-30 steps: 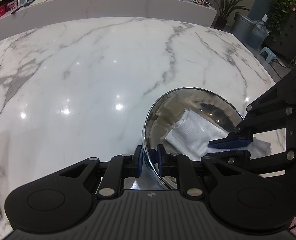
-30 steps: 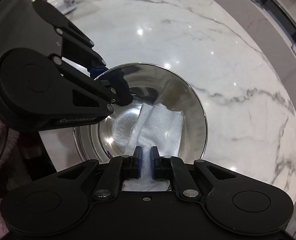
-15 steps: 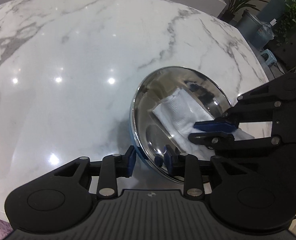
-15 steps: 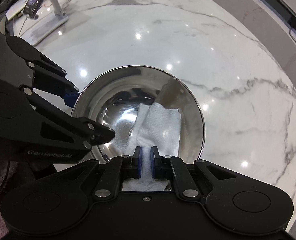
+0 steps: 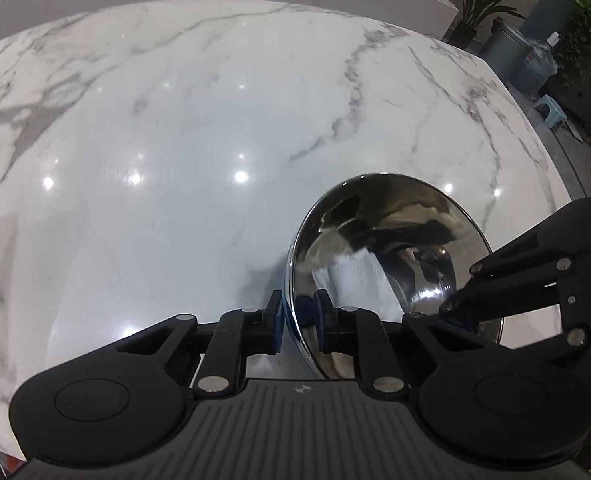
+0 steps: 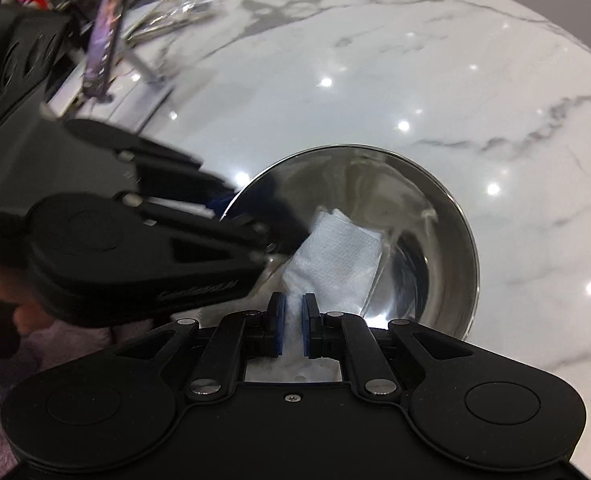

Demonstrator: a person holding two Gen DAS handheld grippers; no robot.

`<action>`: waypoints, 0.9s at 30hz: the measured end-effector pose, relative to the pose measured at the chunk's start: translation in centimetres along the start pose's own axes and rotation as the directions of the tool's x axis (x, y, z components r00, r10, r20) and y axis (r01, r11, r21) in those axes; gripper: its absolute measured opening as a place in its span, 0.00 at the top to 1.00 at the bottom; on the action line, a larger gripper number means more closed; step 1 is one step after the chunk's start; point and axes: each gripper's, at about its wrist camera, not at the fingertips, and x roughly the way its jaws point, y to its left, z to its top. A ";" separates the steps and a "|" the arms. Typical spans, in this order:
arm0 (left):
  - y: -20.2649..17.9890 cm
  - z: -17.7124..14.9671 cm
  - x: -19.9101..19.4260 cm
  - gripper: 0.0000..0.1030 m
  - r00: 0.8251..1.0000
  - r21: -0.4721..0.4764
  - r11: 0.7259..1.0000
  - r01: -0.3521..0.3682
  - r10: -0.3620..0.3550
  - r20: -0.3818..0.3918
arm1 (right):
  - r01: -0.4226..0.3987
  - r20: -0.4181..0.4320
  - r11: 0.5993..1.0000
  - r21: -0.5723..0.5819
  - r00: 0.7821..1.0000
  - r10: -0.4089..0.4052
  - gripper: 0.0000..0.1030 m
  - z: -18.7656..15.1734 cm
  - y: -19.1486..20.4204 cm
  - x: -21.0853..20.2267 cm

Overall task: Clean bowl
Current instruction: 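Wipe the bowl interior with the cloth in the right tool while left tool holds the rim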

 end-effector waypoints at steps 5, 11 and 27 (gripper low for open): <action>-0.3 -0.1 -0.1 0.86 1.000 0.034 0.999 -0.014 0.014 0.011 | 0.073 -0.065 0.989 -0.129 0.995 -0.082 0.93 0.6 1.1 0.0; -0.2 0.2 0.0 0.86 1.000 0.039 0.999 -0.012 0.011 0.011 | 0.264 -0.053 0.908 -0.326 0.954 -0.296 0.93 0.5 2.9 0.1; 0.8 -1.2 0.8 0.69 0.997 -0.155 0.985 0.071 -0.071 0.006 | 0.229 -0.017 0.949 -0.219 0.971 -0.238 0.93 0.1 1.6 -1.2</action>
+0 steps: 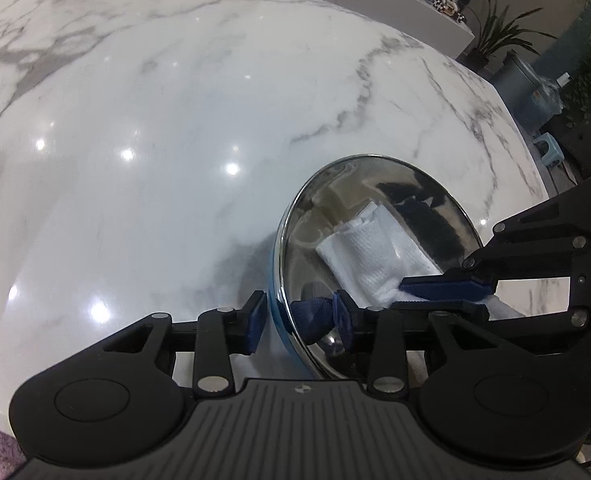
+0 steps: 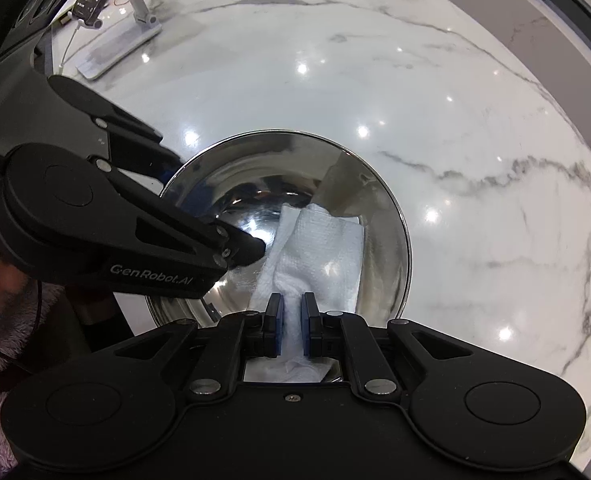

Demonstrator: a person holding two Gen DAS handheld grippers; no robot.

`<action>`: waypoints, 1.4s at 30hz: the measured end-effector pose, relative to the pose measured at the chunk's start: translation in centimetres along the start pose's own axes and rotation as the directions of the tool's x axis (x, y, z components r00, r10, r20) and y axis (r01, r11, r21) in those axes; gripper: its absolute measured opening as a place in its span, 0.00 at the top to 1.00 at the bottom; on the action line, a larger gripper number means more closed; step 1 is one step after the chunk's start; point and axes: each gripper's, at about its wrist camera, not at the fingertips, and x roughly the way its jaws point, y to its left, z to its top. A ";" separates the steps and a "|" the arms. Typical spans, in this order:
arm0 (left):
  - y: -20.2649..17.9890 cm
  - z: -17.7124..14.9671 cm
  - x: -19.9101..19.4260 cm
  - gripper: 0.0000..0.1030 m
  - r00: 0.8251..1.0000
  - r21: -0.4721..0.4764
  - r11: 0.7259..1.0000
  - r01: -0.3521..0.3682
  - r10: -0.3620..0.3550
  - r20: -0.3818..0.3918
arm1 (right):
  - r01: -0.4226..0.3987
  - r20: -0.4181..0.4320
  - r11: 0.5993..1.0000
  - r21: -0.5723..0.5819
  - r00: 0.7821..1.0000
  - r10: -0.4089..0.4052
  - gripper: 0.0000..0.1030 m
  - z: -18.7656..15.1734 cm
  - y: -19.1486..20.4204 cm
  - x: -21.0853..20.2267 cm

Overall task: Clean bowl
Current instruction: 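Wipe the bowl interior with the cloth in the right tool while left tool holds the rim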

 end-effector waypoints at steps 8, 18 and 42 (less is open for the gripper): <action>-0.4 1.1 -0.3 0.84 0.999 0.041 0.998 -0.044 0.044 0.016 | -0.026 0.011 0.998 0.058 1.000 0.026 0.93 0.2 -0.5 0.6; -1.3 1.4 -0.4 0.85 0.995 0.115 0.989 -0.095 0.090 0.045 | -0.196 0.044 0.972 0.129 0.981 0.191 0.92 0.6 -0.1 0.9; -1.3 0.1 -0.4 0.76 0.997 0.089 0.995 -0.038 0.043 -0.058 | 0.051 -0.025 0.996 -0.069 0.998 -0.053 0.93 0.6 0.2 0.9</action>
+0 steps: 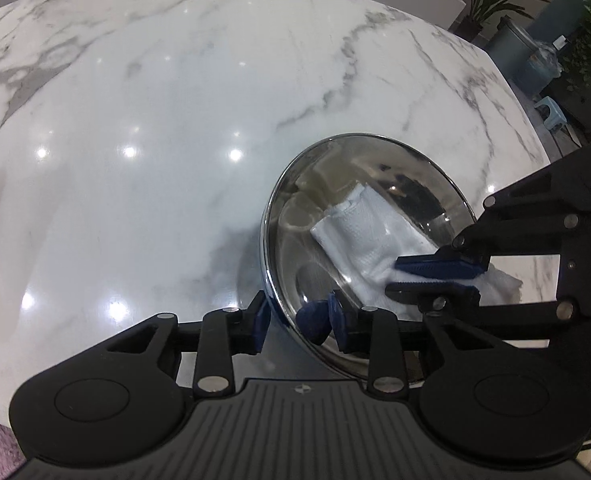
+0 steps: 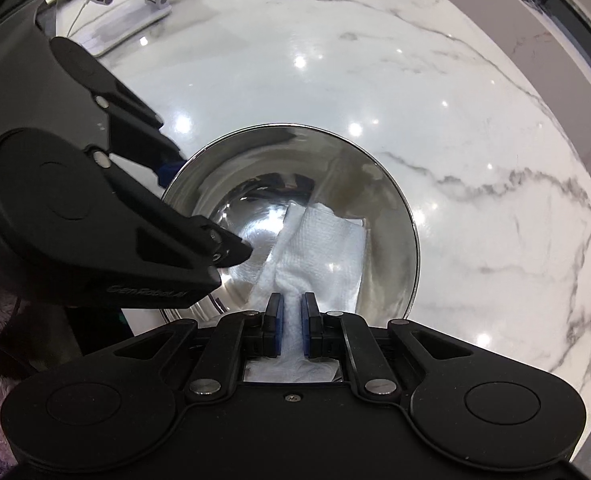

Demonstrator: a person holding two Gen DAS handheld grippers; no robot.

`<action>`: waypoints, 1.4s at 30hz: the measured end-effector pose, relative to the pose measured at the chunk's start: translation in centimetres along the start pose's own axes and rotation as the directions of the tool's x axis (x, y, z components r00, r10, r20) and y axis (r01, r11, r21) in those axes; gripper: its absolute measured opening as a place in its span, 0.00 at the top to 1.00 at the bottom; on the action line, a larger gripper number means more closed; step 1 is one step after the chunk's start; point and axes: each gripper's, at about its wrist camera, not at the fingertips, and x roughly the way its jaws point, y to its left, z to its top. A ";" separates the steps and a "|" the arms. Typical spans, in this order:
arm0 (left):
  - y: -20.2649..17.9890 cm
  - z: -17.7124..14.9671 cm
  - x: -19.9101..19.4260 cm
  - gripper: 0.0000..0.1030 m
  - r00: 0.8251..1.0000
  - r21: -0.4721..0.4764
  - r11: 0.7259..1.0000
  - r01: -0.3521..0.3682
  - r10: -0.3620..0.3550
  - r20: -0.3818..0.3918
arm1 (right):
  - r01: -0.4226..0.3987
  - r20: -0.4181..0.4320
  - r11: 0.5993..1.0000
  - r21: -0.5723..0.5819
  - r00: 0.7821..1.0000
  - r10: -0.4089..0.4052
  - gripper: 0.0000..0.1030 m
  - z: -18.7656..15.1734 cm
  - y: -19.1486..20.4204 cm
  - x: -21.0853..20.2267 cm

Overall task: Clean bowl
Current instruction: 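Wipe the bowl interior with the cloth in the right tool while left tool holds the rim, then keep wiping the bowl interior with the right tool while left tool tilts the bowl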

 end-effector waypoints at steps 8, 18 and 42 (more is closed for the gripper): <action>-0.3 0.5 -0.5 0.86 0.998 0.088 0.995 -0.051 0.046 0.051 | 0.008 0.016 1.000 -0.002 1.000 -0.008 0.93 0.1 0.0 0.2; -0.7 1.0 -0.6 0.86 0.996 0.145 0.986 -0.082 0.074 0.058 | 0.153 -0.007 0.970 -0.190 0.988 -0.157 0.93 0.9 1.0 0.5; 1.6 1.1 -0.1 0.68 0.999 -0.031 0.999 0.017 -0.018 -0.037 | -0.282 -0.040 0.930 0.234 0.953 0.299 0.93 2.5 -5.0 1.6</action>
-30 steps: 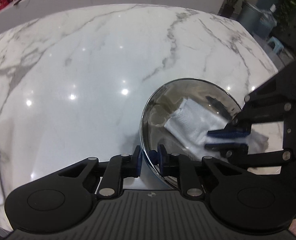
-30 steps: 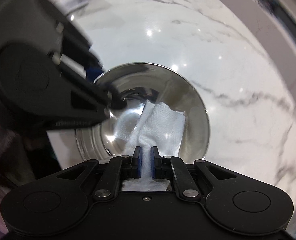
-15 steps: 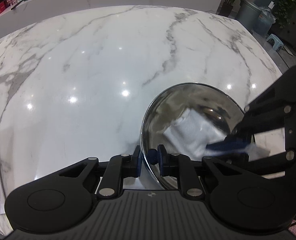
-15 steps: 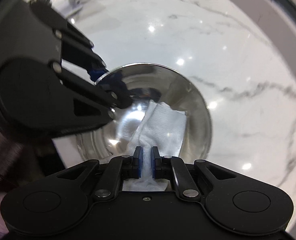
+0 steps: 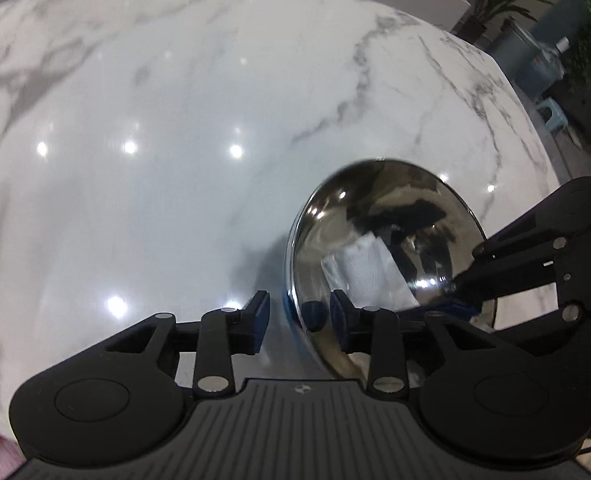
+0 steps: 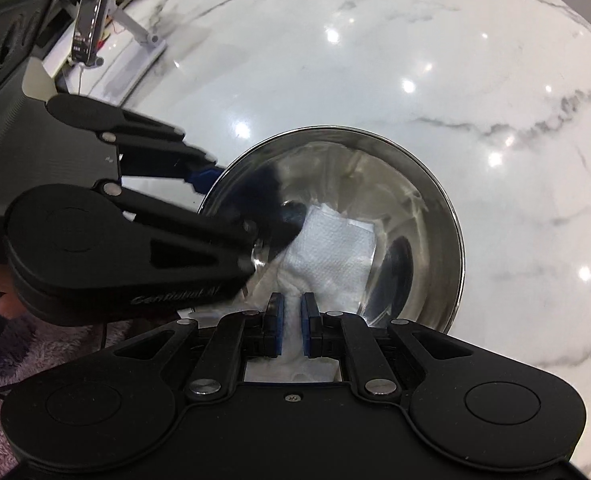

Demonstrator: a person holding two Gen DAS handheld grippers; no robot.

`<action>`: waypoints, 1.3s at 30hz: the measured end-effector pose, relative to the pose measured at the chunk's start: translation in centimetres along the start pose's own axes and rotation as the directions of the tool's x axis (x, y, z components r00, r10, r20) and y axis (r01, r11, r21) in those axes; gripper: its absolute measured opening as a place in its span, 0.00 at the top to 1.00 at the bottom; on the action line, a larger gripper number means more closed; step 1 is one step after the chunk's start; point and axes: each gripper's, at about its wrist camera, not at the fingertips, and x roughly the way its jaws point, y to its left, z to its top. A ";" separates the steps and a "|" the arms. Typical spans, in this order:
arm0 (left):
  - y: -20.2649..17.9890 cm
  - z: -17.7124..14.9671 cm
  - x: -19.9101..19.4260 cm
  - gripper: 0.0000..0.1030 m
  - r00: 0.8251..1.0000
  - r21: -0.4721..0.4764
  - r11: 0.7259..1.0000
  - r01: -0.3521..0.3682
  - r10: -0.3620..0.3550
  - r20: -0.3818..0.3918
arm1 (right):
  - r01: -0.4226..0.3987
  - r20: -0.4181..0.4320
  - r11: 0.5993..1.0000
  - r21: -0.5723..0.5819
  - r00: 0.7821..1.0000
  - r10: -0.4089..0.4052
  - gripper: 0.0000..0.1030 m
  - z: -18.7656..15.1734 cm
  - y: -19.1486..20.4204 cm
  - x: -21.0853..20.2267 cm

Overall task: Clean bowl
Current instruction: 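Keep wiping the bowl interior with the right tool while left tool tilts the bowl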

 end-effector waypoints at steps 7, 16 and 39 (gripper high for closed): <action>-0.8 -0.2 -0.1 0.80 1.000 0.105 0.994 -0.009 0.009 -0.001 | 0.017 -0.014 0.999 -0.038 1.000 -0.018 0.93 -1.1 2.1 1.0; -2.2 0.7 -0.3 0.85 0.997 0.238 0.968 -0.077 0.073 0.024 | 0.228 -0.047 0.933 -0.279 0.967 -0.251 0.94 -1.0 4.3 1.4; -0.8 0.6 0.4 0.82 1.000 0.074 0.997 0.001 0.000 -0.022 | 0.114 -0.015 0.988 -0.109 0.993 -0.117 0.92 -2.2 2.2 1.4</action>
